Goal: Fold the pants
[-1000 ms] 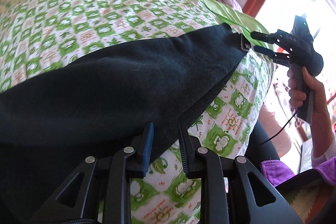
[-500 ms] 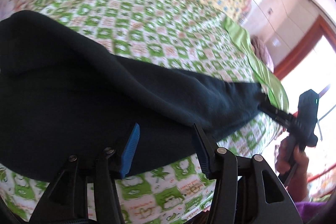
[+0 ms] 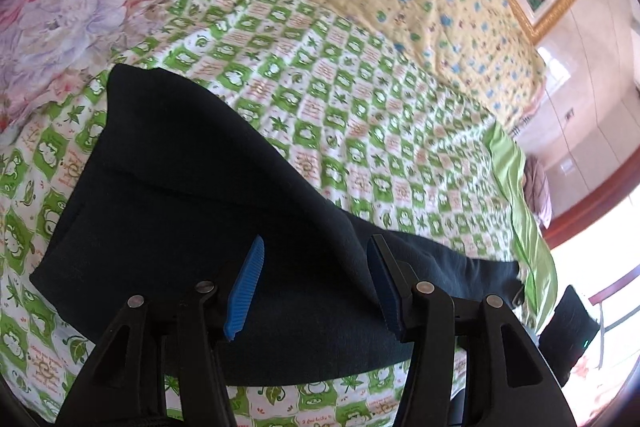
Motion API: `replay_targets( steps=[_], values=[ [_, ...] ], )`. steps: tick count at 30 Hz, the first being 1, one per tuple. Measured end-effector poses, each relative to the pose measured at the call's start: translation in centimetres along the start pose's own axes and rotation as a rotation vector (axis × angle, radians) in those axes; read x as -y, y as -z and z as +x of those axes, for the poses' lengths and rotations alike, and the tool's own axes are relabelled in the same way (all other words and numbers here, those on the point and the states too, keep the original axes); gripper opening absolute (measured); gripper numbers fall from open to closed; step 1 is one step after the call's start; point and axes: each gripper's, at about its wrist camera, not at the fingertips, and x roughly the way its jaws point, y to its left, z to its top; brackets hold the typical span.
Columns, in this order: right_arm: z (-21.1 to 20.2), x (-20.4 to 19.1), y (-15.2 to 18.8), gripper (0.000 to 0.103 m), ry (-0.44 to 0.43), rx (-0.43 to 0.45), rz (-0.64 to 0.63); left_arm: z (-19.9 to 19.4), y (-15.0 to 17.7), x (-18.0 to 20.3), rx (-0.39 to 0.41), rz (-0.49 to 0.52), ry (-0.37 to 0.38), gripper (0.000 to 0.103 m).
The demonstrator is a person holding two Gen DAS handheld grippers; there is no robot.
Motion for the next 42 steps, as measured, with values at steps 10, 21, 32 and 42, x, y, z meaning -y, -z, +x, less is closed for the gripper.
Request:
replay_targets(
  steps=[10,21,32,42],
  values=[
    [4.6,-5.3,-1.6,0.071,0.020,-0.034,-0.271,0.3,-4.0,-1.9,0.034,-0.117,-0.056,0.060],
    [8.0,-6.3,-2.1,0.027,0.052,-0.083,-0.383,2.7,-4.6,-3.7,-0.001,-0.119,-0.135,0.016],
    [3.2,-5.3,-2.9,0.007,-0.094,-0.021,-0.303,-2.9,0.5,-2.4,0.142,-0.013,-0.125,0.005],
    [2.6,-7.0,0.2,0.007,-0.148,-0.114,-0.403,-3.9,8.1,-6.7,0.117,-0.125,-0.094,0.005]
  ],
)
